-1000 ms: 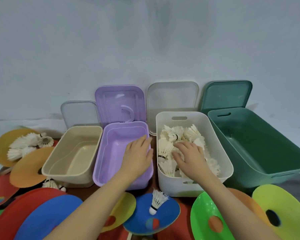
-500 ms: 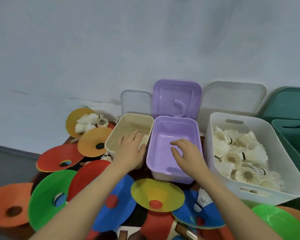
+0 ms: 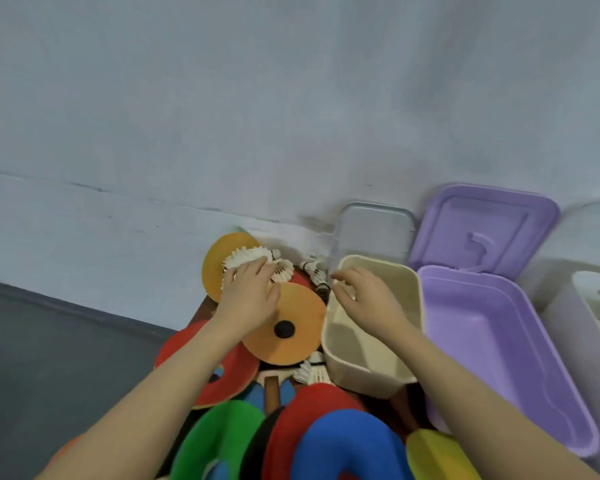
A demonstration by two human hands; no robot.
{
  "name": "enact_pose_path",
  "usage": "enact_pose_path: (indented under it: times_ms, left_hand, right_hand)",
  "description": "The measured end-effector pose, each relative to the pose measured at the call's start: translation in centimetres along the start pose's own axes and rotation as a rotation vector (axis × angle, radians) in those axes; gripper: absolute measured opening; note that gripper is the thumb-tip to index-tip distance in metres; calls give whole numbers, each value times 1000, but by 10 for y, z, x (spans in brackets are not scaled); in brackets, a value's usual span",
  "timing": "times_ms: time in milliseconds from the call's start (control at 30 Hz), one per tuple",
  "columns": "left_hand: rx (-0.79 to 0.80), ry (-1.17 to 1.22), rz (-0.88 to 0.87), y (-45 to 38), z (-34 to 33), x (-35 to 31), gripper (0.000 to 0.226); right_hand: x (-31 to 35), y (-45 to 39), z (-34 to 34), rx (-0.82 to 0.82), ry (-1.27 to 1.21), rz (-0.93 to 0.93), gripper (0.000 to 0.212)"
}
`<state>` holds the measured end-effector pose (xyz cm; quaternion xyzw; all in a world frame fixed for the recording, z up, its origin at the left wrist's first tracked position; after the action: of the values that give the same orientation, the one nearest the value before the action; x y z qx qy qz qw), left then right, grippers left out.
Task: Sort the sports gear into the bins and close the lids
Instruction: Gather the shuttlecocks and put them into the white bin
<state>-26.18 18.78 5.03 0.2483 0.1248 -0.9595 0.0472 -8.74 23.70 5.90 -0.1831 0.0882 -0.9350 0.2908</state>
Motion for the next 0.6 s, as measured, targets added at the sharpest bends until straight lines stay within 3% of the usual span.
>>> enact_pose_path:
  times_ms: [300, 600]
  left_hand:
    - [62, 23, 110, -70, -10, 135, 40]
    - [43, 40, 74, -127, -55, 187, 32]
  right_hand:
    - [30, -112, -92, 147, 49, -34, 23]
    - [23, -185, -177, 242, 196, -136, 35]
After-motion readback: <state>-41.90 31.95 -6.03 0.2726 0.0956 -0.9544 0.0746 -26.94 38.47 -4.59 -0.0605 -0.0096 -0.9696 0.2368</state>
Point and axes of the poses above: each hand's wrist, its own y-axis away from the middle knuckle, its own z-axis out of the back of the hand, x = y × z, the point moved 9 cm from there along -y, towards the middle knuckle, and after that the axes turned 14 degrees about y, right-handed, at the moved point
